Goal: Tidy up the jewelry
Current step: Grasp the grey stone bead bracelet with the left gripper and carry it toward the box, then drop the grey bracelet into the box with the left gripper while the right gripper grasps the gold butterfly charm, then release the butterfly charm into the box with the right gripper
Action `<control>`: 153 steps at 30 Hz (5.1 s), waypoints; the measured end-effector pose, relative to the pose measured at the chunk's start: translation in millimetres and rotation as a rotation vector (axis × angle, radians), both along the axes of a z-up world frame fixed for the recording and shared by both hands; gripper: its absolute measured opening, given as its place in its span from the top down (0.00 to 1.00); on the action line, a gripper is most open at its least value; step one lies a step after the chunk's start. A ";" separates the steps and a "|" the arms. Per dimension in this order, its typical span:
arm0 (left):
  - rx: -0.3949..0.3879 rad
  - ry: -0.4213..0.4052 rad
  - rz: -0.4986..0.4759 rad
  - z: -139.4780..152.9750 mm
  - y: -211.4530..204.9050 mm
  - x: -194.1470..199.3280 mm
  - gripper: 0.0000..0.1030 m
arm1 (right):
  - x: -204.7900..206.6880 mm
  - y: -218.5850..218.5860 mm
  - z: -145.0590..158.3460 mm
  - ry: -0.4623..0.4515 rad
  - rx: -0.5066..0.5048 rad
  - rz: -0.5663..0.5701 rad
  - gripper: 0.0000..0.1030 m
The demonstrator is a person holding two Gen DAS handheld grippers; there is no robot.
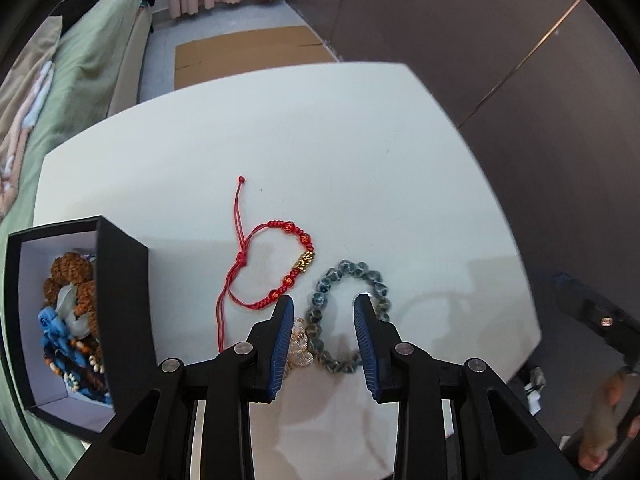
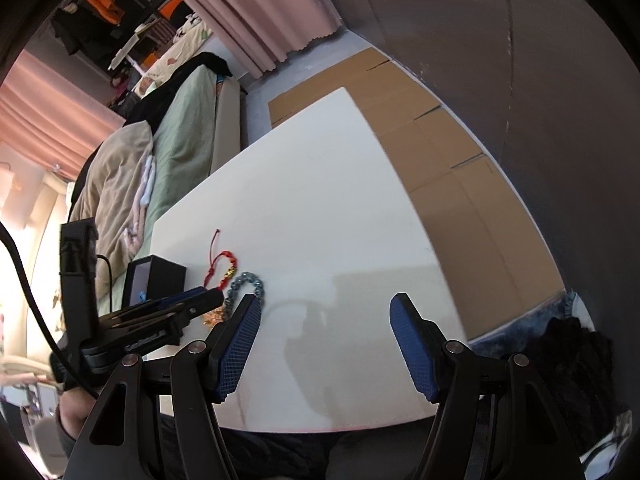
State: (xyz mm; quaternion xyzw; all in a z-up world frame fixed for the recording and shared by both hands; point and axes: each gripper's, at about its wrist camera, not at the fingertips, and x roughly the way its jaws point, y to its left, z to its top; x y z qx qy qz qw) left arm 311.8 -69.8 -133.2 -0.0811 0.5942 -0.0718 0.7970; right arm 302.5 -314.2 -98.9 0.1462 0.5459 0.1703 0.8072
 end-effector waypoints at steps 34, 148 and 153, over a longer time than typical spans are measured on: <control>-0.090 -0.211 0.069 99.0 59.1 -33.3 0.92 | 18.1 90.0 -17.8 0.058 0.066 0.204 0.50; -0.176 -0.217 0.129 89.2 101.2 -49.6 0.27 | 9.8 106.1 18.9 -0.004 -0.046 0.169 0.40; -0.159 -0.190 0.075 81.9 75.7 -37.4 0.33 | 14.1 77.6 13.8 0.007 -0.056 0.113 0.40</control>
